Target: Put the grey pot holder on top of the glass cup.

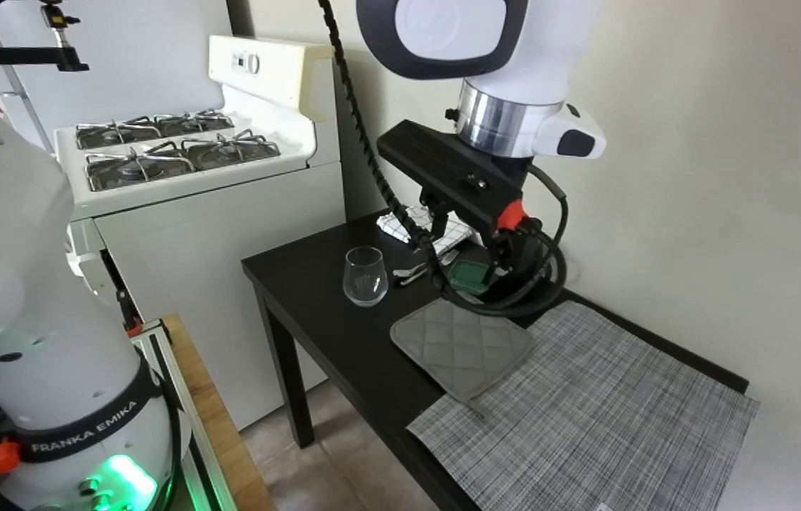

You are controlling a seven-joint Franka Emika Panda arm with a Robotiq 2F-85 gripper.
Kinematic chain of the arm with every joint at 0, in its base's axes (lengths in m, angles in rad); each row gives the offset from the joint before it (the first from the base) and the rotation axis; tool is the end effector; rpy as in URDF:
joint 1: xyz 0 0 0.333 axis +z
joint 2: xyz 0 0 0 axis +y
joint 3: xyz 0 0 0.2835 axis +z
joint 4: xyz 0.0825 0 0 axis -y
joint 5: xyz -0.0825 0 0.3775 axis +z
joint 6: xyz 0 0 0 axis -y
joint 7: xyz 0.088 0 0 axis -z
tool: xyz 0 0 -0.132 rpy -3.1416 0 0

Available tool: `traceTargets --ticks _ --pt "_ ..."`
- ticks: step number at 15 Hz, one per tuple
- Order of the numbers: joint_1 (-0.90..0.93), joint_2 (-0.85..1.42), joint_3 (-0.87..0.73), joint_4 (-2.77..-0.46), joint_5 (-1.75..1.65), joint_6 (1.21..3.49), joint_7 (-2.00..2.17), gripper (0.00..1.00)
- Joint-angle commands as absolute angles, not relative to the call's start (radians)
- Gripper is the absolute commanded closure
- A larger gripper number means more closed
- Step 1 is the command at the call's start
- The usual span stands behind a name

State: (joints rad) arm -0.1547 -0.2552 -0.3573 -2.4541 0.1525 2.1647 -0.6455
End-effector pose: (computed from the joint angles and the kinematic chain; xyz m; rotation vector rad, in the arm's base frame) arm 0.3956 -0.2063 0.3326 -2.9311 -0.0843 -0.1035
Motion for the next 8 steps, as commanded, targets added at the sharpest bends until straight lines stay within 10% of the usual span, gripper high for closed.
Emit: traceTargets --ticks 1,8 --pt "-0.142 -0.136 -0.388 -2.384 0.279 2.178 -0.807 0.0" --pt "-0.199 0.05 -0.349 -2.244 0.503 2.014 -0.87 0.0"
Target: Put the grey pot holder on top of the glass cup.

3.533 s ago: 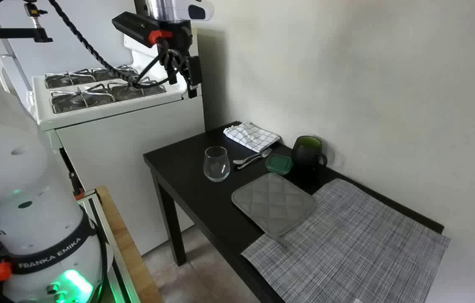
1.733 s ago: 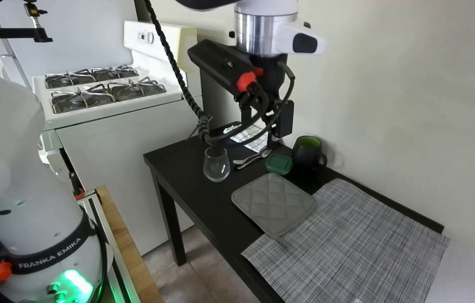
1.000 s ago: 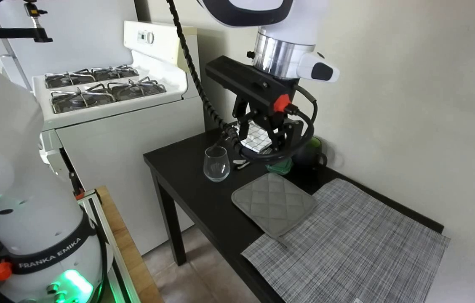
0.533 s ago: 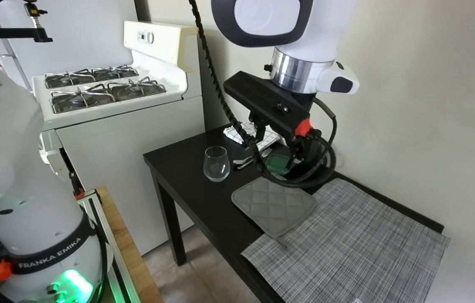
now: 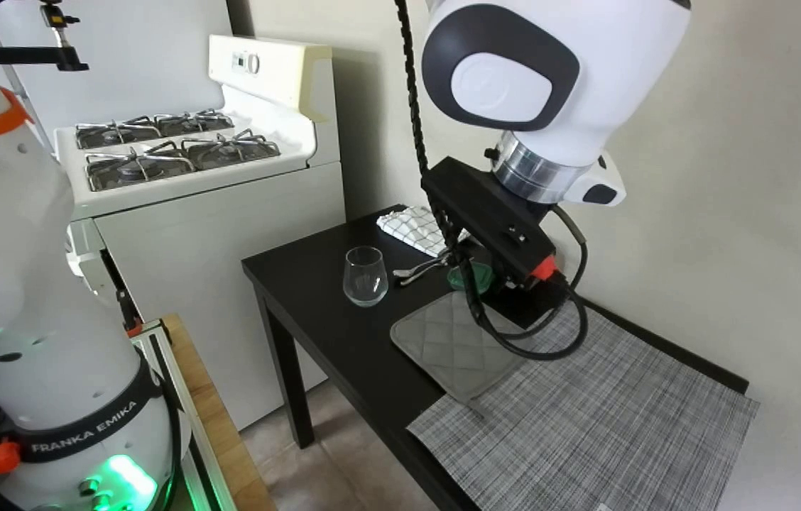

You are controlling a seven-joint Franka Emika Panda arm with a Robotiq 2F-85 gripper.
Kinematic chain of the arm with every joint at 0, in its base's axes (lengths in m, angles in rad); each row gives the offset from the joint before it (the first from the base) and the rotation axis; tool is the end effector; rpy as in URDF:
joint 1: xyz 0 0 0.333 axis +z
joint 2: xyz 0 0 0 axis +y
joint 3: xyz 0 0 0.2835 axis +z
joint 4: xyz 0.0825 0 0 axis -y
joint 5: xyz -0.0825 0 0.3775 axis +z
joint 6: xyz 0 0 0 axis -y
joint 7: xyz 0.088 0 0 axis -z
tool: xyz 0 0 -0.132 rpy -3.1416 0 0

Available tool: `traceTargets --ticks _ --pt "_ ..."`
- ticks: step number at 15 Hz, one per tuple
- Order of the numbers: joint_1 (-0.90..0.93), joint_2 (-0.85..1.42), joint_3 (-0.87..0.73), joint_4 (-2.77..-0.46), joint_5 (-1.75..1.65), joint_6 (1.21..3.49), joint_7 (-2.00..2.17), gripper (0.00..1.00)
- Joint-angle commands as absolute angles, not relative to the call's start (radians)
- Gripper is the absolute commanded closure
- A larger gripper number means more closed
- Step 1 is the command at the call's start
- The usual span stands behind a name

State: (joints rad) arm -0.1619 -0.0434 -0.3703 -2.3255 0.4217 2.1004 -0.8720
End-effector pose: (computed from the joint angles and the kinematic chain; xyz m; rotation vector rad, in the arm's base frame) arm 0.4254 -0.2166 0.2938 -2.7442 -0.1264 -0.1267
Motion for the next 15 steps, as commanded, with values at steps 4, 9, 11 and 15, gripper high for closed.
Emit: traceTargets --ticks 4,9,11,15 --pt "-0.241 0.135 -0.321 -2.182 0.576 1.954 -0.787 0.0" --pt "-0.273 0.207 -0.283 -2.157 0.567 1.998 -0.71 0.0" --pt "-0.276 0.227 -0.271 -2.16 0.533 2.031 -0.693 0.0" --pt "-0.277 0.258 -0.25 -2.177 0.454 2.126 -0.665 0.0"
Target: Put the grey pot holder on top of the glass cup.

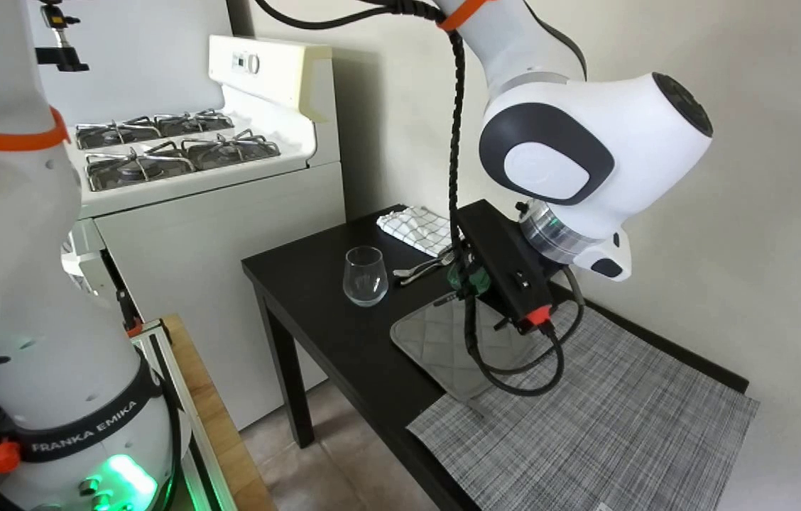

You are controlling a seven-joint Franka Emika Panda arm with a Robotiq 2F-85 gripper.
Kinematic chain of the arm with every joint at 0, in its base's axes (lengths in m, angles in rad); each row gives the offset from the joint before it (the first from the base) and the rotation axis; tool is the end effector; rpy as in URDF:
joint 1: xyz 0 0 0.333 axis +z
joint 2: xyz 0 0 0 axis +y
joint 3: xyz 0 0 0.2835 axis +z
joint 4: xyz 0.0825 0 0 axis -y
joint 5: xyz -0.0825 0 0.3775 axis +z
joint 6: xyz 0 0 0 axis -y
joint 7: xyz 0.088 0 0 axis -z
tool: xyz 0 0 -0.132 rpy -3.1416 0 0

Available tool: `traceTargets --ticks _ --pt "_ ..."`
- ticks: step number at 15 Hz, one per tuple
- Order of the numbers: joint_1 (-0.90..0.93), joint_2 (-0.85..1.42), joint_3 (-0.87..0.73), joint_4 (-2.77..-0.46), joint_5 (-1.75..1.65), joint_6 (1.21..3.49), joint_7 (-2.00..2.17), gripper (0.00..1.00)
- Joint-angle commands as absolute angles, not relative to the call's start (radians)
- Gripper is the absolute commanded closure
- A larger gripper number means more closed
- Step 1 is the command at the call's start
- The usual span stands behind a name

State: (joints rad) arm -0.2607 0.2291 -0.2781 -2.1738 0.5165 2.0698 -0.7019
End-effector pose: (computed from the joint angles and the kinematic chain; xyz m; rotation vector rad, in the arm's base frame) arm 0.4528 -0.2321 0.2220 -2.6727 0.2191 0.0662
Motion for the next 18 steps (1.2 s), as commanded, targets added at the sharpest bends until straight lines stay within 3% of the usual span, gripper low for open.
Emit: traceTargets --ticks 1,18 --pt "-0.28 0.268 -0.245 -2.179 0.436 2.143 -0.658 0.0" --pt "-0.359 0.394 -0.139 -2.18 0.397 2.332 -0.801 0.0"
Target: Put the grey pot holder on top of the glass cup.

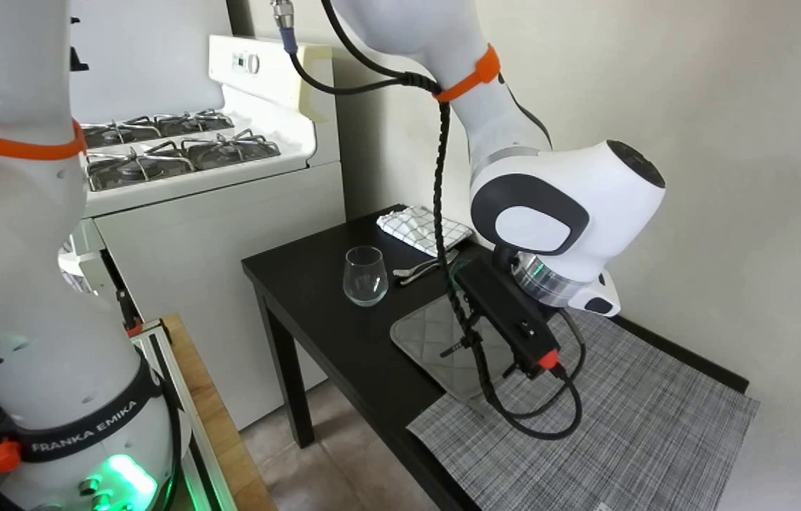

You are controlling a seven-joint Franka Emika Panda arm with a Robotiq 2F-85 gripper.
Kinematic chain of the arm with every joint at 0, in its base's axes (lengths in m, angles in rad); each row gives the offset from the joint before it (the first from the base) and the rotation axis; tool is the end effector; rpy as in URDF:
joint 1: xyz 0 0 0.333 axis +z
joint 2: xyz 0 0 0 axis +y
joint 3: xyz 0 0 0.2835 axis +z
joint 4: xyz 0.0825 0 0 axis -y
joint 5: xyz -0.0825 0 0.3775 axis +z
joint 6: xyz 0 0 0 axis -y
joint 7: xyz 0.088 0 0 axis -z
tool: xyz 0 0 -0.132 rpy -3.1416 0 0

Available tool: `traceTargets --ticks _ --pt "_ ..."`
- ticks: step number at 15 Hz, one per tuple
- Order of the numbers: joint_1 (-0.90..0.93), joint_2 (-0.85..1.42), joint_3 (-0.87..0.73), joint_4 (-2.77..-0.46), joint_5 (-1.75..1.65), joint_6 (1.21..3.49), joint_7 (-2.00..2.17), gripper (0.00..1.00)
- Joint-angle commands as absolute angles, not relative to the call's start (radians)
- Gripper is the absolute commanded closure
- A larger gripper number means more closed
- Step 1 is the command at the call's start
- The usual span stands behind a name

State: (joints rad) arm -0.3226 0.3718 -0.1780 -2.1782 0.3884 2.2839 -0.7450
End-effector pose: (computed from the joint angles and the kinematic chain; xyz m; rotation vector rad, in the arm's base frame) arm 0.4547 -0.2367 0.1532 -2.8366 0.0636 0.1268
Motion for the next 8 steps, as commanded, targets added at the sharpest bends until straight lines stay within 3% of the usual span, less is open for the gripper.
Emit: traceTargets --ticks 1,8 --pt "-0.365 0.4 -0.13 -2.178 0.403 2.34 -0.816 0.0" --pt "-0.408 0.443 -0.067 -2.154 0.483 2.36 -0.905 0.0"
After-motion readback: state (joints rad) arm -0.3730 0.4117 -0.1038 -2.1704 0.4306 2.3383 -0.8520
